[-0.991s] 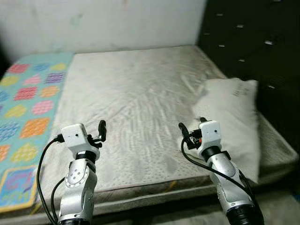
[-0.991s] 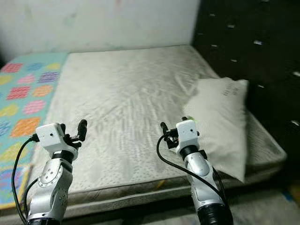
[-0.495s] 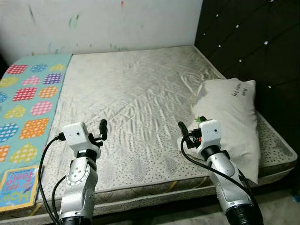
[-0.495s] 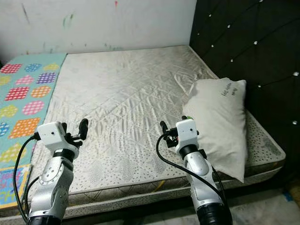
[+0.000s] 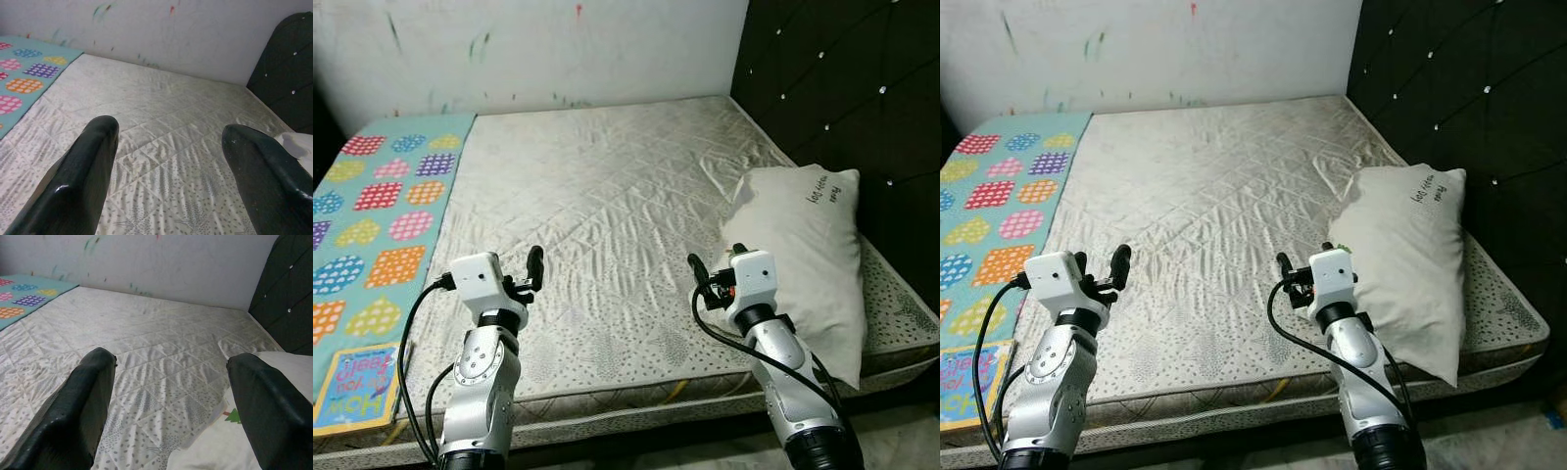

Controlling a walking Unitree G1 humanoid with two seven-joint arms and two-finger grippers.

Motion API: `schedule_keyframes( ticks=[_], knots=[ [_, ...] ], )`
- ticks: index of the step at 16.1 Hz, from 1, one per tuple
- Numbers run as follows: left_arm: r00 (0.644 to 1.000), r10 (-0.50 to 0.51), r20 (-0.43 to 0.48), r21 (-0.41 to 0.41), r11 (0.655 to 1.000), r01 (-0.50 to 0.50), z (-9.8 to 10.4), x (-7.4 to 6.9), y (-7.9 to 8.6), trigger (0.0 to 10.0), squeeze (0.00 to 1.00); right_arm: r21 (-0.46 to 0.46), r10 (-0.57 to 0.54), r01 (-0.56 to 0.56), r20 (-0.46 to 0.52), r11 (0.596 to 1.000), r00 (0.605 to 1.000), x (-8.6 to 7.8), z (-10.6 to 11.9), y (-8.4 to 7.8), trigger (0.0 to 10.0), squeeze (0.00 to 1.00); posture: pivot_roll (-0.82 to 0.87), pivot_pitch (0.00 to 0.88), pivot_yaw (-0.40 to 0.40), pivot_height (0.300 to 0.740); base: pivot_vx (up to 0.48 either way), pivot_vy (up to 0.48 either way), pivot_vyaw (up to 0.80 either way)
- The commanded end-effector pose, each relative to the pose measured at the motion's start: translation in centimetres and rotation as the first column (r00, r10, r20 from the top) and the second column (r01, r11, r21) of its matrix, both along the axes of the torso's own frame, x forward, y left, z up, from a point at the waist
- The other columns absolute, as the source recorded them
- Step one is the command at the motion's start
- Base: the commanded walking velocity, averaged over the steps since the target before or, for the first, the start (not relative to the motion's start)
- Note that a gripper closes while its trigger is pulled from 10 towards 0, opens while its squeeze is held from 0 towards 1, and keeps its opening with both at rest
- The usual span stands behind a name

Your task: Clean up the room

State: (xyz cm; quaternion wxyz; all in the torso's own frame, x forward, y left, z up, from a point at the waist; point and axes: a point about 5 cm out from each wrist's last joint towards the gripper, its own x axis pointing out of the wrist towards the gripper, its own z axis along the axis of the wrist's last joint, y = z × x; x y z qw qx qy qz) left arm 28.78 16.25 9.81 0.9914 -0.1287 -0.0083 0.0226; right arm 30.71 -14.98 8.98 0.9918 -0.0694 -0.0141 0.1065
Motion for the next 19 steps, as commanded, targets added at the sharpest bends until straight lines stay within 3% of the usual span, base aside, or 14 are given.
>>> schedule_keyframes(
  ticks=[1,6,19],
  knots=[
    [1.000,-0.018,0.003,0.009,1.000,0.018,0.15,0.20,-0.13,10.0,0.00,0.003,-0.003,0.003,0.024,1.000,1.000,0.10,0.44,-0.07,10.0,0.00,-0.14,0.000,0.067,0.740,0.000,0.000,0.00],
    [1.000,-0.023,0.002,0.008,1.000,0.023,0.14,0.14,-0.14,10.0,0.00,-0.009,0.002,-0.001,0.025,1.000,1.000,-0.05,0.35,0.05,10.0,0.00,-0.14,0.000,0.069,0.740,0.000,-0.157,0.00],
    [1.000,-0.023,-0.002,0.001,1.000,0.023,0.03,0.17,-0.34,10.0,0.00,-0.016,0.001,-0.001,0.023,1.000,1.000,-0.14,0.30,-0.18,10.0,0.00,-0.15,0.000,0.065,0.740,0.000,-0.371,0.00]
  ],
)
